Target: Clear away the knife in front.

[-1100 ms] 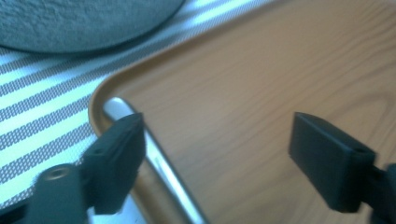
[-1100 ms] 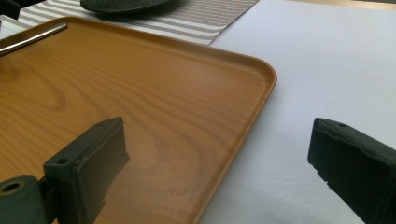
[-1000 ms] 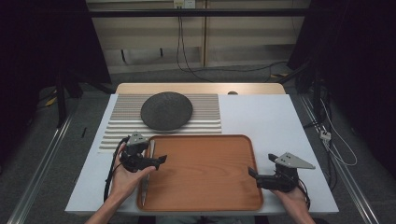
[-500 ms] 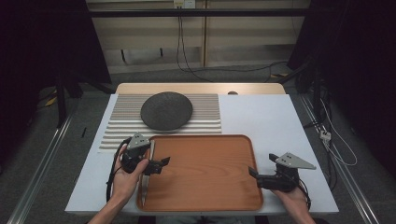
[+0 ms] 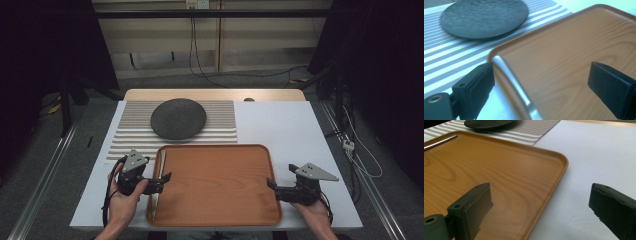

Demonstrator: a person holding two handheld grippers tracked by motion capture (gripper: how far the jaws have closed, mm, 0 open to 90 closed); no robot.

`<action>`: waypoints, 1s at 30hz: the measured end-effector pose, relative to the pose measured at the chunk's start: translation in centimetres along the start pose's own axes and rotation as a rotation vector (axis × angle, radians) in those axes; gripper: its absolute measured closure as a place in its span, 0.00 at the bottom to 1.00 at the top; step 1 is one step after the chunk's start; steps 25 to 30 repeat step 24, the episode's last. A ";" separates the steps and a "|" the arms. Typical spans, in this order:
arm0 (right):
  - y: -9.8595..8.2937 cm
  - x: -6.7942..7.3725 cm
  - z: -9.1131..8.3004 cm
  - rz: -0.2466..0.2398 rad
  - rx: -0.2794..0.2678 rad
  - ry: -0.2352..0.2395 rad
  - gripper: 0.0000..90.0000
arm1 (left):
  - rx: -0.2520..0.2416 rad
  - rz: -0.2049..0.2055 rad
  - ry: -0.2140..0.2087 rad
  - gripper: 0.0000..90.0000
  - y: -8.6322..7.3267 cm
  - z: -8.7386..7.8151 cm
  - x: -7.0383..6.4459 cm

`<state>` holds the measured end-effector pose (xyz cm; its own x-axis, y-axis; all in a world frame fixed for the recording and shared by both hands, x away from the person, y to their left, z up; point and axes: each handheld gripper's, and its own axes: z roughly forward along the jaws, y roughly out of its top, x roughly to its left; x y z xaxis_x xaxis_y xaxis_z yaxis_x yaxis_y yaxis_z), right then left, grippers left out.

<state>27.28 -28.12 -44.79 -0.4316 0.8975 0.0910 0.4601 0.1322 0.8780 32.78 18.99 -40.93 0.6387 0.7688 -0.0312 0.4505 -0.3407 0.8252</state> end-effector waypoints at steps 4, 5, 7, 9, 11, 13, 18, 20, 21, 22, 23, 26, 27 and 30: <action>0.0 0.0 0.0 0.001 -0.003 0.000 0.05 | -0.015 -0.027 0.007 0.07 -0.7 -0.4 0.4; 0.0 0.0 0.0 0.003 -0.003 -0.001 0.05 | -0.025 -0.041 0.007 0.07 -1.0 -0.5 0.6; -0.1 0.0 -0.1 0.002 -0.001 -0.002 0.05 | -0.038 -0.061 0.006 0.07 -1.4 -0.7 0.8; -0.1 0.0 -0.1 0.004 0.000 -0.004 0.05 | -0.031 -0.064 0.002 0.07 -1.8 -0.7 0.9; -0.1 0.0 -0.1 0.002 -0.001 -0.004 0.05 | -0.032 -0.069 0.002 0.07 -2.1 -0.7 0.9; -0.1 0.1 -0.2 0.002 -0.003 -0.004 0.05 | -0.034 -0.060 0.017 0.07 -2.3 -0.8 0.8; -0.1 0.0 -0.2 0.005 -0.006 -0.005 0.05 | -0.012 -0.044 0.018 0.07 -2.5 -0.5 0.4; -0.1 0.0 -0.3 0.006 -0.006 -0.003 0.05 | -0.014 -0.046 0.023 0.07 -2.5 -0.5 0.3; -0.1 0.0 -0.2 0.003 -0.006 -0.004 0.05 | -0.014 -0.049 0.025 0.07 -2.5 -0.5 0.4; -0.1 0.0 -0.2 0.003 -0.005 -0.003 0.05 | -0.017 -0.055 0.029 0.07 -2.5 -0.5 0.4; -0.1 0.0 -0.2 0.003 -0.004 -0.003 0.05 | -0.019 -0.059 0.032 0.07 -2.5 -0.6 0.5; -0.1 0.0 -0.2 0.004 -0.004 -0.003 0.05 | -0.018 -0.061 0.035 0.07 -2.5 -0.6 0.6; -0.1 0.0 -0.2 0.004 -0.004 -0.003 0.05 | -0.018 -0.061 0.035 0.07 -2.5 -0.6 0.6; -0.1 0.0 -0.2 0.004 -0.004 -0.003 0.05 | -0.018 -0.061 0.035 0.07 -2.5 -0.6 0.6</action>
